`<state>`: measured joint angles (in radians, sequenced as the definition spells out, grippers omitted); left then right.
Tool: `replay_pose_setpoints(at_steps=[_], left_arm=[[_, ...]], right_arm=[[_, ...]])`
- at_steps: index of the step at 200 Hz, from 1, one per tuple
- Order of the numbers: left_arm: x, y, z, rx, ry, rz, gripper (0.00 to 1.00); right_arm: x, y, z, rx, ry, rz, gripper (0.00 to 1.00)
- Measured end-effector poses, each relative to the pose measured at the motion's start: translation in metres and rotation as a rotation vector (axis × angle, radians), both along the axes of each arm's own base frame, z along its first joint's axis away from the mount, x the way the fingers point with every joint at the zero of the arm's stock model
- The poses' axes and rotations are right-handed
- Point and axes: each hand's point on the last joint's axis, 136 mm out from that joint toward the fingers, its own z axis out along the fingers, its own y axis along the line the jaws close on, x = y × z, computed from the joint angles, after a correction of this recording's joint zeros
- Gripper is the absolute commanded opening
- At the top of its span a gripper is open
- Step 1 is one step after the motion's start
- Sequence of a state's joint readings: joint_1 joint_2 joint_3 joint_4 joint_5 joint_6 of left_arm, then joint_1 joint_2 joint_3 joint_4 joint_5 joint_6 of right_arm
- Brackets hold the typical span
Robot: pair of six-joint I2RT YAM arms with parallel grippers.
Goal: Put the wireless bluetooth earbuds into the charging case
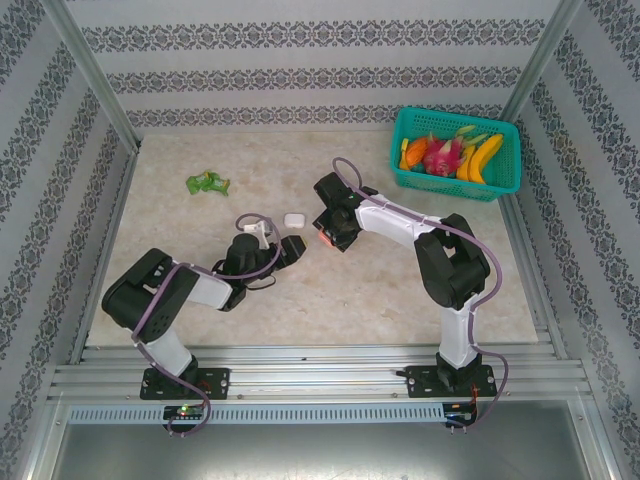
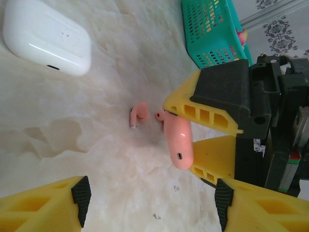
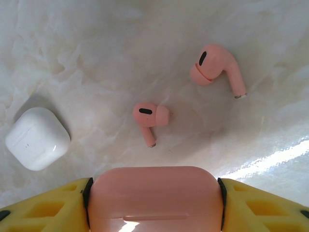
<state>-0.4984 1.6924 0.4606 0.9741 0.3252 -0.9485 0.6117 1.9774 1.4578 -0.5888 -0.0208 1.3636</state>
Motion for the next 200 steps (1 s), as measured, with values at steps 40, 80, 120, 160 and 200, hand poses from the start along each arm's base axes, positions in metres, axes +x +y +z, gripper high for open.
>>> replay_pose_setpoints(at_steps=[40,80,120,160,200], left_arm=[[0.005,-0.014,0.001,-0.026,-0.023,-0.031,0.61],[0.009,-0.021,-0.006,-0.039,-0.018,-0.042,0.58],[0.013,-0.026,-0.006,-0.049,-0.025,-0.051,0.56],[0.019,-0.030,0.001,-0.061,-0.047,-0.051,0.55],[0.023,-0.032,0.007,-0.068,-0.063,-0.048,0.51]], right_arm=[[0.000,0.008,0.004,0.031,0.002,-0.007,0.47],[0.003,0.023,0.017,0.075,-0.021,0.010,0.46],[0.005,0.030,0.023,0.094,-0.032,0.020,0.46],[0.004,0.035,0.025,0.106,-0.032,0.021,0.46],[-0.001,0.041,0.026,0.117,-0.024,0.035,0.45]])
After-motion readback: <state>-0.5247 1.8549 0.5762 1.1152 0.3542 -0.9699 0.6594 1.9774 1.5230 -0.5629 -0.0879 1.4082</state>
